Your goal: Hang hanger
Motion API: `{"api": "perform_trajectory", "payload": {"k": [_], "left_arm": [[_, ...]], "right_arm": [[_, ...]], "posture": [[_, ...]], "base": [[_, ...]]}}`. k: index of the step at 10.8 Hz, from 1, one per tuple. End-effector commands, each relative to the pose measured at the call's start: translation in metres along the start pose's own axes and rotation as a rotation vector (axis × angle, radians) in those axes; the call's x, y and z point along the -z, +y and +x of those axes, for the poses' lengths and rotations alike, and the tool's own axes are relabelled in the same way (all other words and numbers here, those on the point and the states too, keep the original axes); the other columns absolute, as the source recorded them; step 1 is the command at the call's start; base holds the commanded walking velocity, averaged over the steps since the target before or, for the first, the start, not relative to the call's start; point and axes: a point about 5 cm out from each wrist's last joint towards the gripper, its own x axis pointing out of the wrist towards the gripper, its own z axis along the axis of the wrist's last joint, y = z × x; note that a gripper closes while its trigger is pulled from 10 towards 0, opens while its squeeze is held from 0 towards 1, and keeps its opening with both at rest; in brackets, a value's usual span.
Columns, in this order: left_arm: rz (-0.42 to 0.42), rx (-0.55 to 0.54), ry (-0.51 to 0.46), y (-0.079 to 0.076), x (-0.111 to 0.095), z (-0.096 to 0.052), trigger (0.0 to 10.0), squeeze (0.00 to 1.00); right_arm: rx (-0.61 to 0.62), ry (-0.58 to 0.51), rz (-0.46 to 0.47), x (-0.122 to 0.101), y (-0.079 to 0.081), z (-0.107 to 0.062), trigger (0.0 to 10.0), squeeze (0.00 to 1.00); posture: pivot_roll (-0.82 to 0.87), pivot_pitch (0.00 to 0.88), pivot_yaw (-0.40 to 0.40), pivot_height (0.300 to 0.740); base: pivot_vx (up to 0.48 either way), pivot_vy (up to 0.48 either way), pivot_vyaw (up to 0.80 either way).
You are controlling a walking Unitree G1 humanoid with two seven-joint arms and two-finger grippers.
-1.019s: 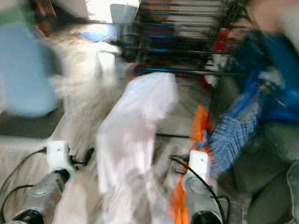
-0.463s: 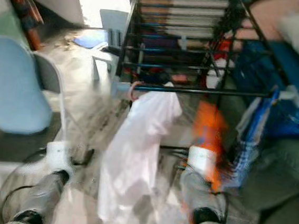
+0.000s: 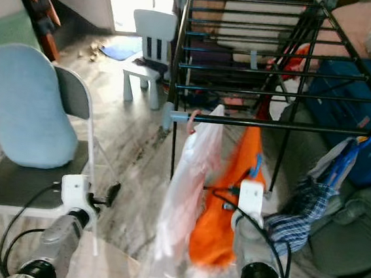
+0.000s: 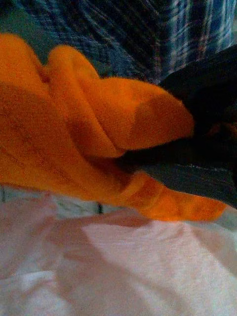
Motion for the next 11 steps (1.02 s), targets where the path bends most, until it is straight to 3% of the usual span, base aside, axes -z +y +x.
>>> {"api": "perform_trajectory", "payload": {"k": [1, 4, 6, 9, 11], "left_arm": [[0.004, 0.011, 0.012, -0.003, 0.002, 0.001, 10.0, 0.0], [0.008, 0.015, 0.021, -0.005, 0.003, 0.0, 10.0, 0.0], [0.011, 0.012, 0.029, -0.003, 0.006, -0.003, 10.0, 0.0], [0.019, 0.013, 0.036, 0.0, 0.008, -0.005, 10.0, 0.0], [0.023, 0.013, 0.041, 0.0, 0.009, -0.006, 10.0, 0.0]], "right_arm": [[0.018, -0.064, -0.006, -0.016, -0.004, 0.002, 10.0, 0.0], [0.007, -0.121, 0.006, -0.046, -0.02, 0.01, 10.0, 0.0], [-0.071, -0.148, 0.047, -0.081, -0.025, 0.016, 10.0, 0.0], [-0.141, -0.159, 0.032, -0.116, -0.024, 0.02, 10.0, 0.0], [-0.222, -0.071, 0.06, -0.121, -0.013, 0.021, 10.0, 0.0]], "posture": [[-0.15, 0.0, 0.073, 0.74], [-0.14, 0.0, 0.069, 0.74], [-0.13, 0.0, 0.068, 0.74], [-0.12, 0.0, 0.07, 0.74], [-0.12, 0.0, 0.069, 0.74]], "base": [[0.0, 0.0, 0.0], [0.0, 0.0, 0.0], [0.0, 0.0, 0.0], [0.0, 0.0, 0.0], [0.0, 0.0, 0.0]]}}
